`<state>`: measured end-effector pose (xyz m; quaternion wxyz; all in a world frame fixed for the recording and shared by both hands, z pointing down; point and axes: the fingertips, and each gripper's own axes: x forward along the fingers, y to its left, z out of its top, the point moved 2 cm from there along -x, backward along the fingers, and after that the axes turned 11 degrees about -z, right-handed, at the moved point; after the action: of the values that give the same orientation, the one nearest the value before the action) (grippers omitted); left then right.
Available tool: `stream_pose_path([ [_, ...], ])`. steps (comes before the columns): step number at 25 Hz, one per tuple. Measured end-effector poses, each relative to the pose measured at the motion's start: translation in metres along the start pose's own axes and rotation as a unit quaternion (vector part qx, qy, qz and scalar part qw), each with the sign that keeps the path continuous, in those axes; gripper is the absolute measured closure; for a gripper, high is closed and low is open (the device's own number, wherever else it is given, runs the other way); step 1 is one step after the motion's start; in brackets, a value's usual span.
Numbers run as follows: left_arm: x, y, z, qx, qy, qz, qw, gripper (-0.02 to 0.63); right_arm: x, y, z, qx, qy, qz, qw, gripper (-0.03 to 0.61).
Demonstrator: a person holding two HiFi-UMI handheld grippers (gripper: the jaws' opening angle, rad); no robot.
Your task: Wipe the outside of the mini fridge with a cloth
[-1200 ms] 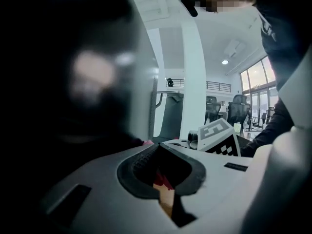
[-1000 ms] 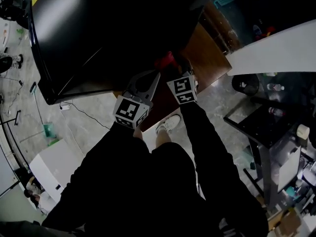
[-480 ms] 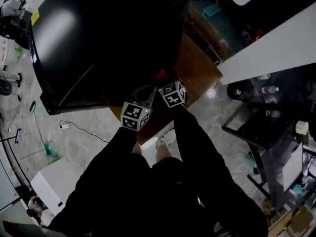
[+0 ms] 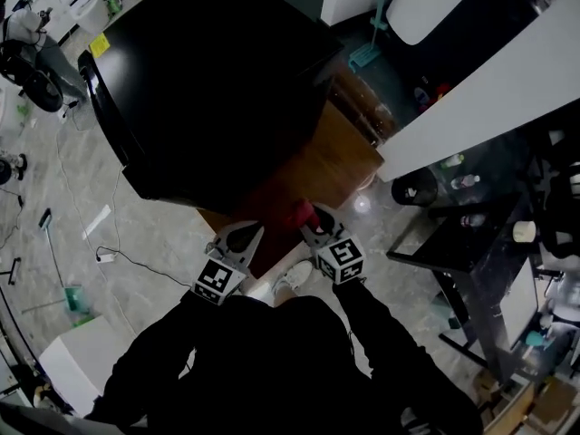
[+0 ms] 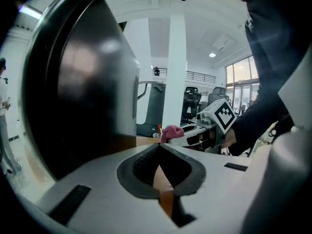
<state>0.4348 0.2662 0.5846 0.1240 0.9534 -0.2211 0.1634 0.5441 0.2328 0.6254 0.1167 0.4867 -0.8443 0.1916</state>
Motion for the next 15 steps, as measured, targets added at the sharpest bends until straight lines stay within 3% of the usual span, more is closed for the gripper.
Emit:
stream_pose_path([
  [3, -0.042, -0.025, 0.014, 0.008, -0.011, -0.033, 0.9993, 0.607, -0.044, 0.05, 0.008, 0.024, 0.004, 0.006, 1.0, 0.451],
  [6, -0.091, -0.03, 0.026, -0.011, -0.04, -0.036, 0.9985, 0.607, -0.062, 0.113, 0.029, 0.028, 0.0, 0.027, 0.999, 0.451],
  [10, -0.156, -0.024, 0.044, -0.017, -0.079, -0.03, 0.9962, 0.607, -0.066, 0.187, 0.074, 0.019, -0.038, 0.052, 0.998, 0.451],
  [15, -0.23, -0.026, 0.048, -0.006, -0.117, -0.038, 0.9924, 0.607, -0.071, 0.256, 0.117, -0.019, -0.085, 0.05, 0.995, 0.451],
])
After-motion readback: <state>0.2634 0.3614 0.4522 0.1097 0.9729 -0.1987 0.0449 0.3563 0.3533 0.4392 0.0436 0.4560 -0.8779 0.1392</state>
